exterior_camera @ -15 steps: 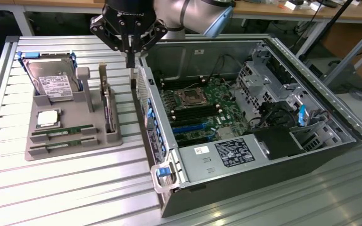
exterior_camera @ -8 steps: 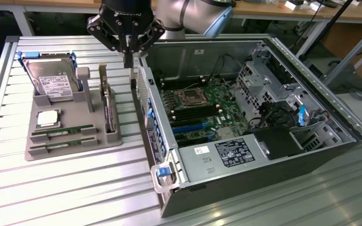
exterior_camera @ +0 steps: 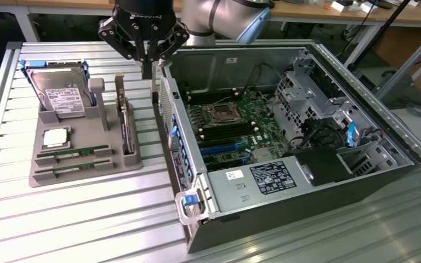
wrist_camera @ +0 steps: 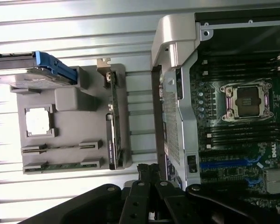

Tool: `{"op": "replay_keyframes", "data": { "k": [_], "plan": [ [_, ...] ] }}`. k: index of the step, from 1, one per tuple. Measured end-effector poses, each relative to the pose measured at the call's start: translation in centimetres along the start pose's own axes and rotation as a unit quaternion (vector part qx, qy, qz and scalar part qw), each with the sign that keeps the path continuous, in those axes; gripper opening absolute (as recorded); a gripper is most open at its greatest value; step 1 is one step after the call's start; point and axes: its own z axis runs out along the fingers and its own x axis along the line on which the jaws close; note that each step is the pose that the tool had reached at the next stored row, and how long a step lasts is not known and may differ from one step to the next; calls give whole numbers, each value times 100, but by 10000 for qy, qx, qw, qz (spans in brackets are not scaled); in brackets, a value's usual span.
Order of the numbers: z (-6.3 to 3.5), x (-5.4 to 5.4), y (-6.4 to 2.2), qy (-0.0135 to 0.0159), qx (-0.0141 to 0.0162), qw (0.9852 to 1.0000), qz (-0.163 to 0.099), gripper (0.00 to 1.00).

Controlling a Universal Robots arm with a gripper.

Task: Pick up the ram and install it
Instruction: 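Reach for the ram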

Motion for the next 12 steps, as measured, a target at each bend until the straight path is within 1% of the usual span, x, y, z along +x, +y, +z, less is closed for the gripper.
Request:
{"op": "replay_keyframes", "data": {
  "k": [12],
  "plan": [
    [-2,68,-5,0,0,10000,0,10]
  ]
}}
